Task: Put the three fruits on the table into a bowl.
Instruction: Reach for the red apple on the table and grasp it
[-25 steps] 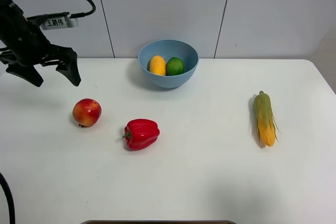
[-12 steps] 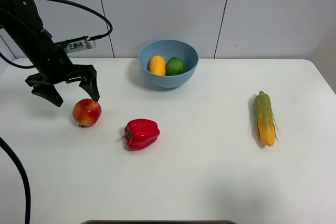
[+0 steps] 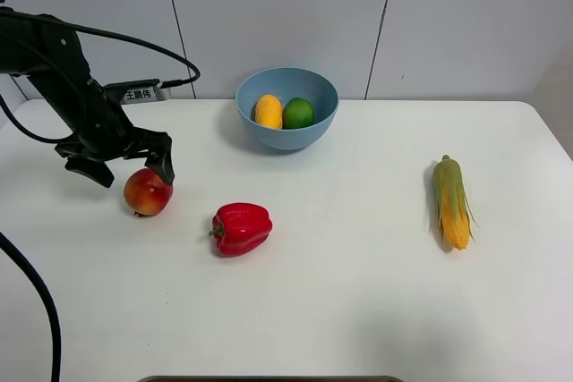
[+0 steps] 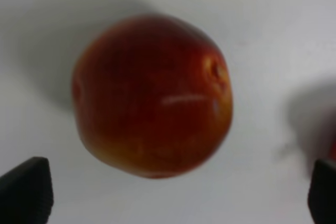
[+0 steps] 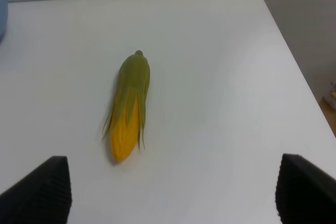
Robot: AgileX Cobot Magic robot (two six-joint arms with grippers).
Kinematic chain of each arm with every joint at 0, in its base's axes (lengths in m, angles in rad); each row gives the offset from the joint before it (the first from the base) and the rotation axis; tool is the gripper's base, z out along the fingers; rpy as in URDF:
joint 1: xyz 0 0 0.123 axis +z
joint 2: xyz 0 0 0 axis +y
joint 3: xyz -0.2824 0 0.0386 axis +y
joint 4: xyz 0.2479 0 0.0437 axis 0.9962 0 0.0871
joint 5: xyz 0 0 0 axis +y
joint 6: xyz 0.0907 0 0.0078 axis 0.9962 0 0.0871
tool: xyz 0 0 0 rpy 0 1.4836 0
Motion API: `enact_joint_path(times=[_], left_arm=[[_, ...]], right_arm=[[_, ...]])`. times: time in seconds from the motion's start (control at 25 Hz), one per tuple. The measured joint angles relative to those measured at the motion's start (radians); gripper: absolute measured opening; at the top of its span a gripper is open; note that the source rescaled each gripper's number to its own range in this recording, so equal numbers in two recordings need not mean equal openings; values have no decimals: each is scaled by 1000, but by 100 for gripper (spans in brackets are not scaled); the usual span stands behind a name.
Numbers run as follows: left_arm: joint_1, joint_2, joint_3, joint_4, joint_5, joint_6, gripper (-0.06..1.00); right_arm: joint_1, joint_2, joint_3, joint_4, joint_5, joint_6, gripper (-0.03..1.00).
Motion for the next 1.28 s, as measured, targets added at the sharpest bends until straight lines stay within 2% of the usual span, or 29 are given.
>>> enact_joint_path(times=[0.24,0.48,0.84,1.28], left_arm=[[-1,0,63,18,-126,39,98],[-1,3,109,21,-204,68,98],[-1,63,110,-21,-230,134,100],[-1,134,110,-23,-285,161,100]], right_arm=[[0,0,0,0,0,0,50],[0,0,0,0,0,0,50],[0,0,0,0,0,0,50],[0,0,0,0,0,0,50]])
